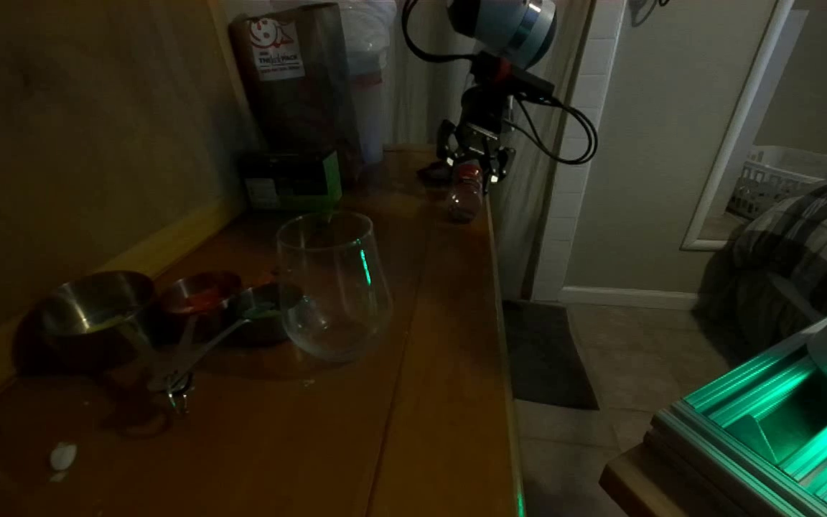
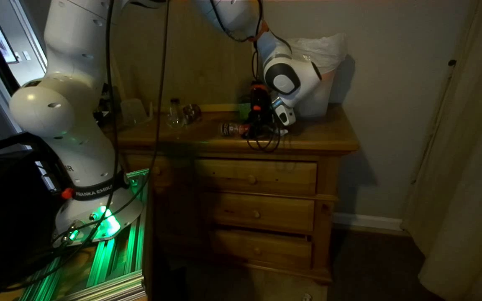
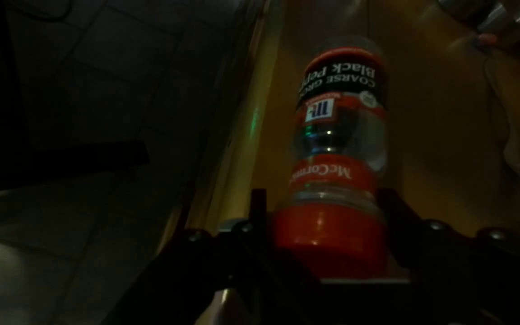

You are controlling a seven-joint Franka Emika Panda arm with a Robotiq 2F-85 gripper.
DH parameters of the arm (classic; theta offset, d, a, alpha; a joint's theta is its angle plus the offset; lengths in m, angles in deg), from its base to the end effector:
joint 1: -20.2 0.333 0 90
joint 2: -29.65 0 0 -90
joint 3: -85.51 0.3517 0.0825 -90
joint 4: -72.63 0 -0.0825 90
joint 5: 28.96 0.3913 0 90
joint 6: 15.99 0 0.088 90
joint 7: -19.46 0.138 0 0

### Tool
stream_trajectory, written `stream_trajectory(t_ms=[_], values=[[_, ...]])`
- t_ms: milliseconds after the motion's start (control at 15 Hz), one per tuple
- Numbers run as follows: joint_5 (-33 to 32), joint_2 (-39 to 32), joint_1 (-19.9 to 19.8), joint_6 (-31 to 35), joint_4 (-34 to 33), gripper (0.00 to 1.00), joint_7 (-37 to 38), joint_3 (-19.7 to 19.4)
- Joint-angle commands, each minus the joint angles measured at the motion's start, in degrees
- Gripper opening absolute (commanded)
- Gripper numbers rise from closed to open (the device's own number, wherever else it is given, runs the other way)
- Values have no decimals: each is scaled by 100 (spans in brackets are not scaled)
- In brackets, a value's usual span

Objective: Put the red container upright.

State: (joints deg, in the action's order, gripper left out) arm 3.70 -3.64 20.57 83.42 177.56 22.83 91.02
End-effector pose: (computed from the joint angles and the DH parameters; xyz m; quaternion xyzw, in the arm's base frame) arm 0.5724 0.1230 0.1999 -0.9004 0.1142 0.3402 0.2462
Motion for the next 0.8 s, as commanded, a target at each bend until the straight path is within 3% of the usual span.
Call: stream_trajectory(t_ms=[0, 133, 400, 533, 733], values=[[282, 156, -59, 110, 208, 80, -54, -36], [308, 169, -62, 105, 195, 93, -49, -65], [282, 165, -69, 68, 111, 96, -34, -101], [272, 151, -67, 45, 86, 71, -28, -108], [257, 148, -60, 45, 93, 48, -8, -119]])
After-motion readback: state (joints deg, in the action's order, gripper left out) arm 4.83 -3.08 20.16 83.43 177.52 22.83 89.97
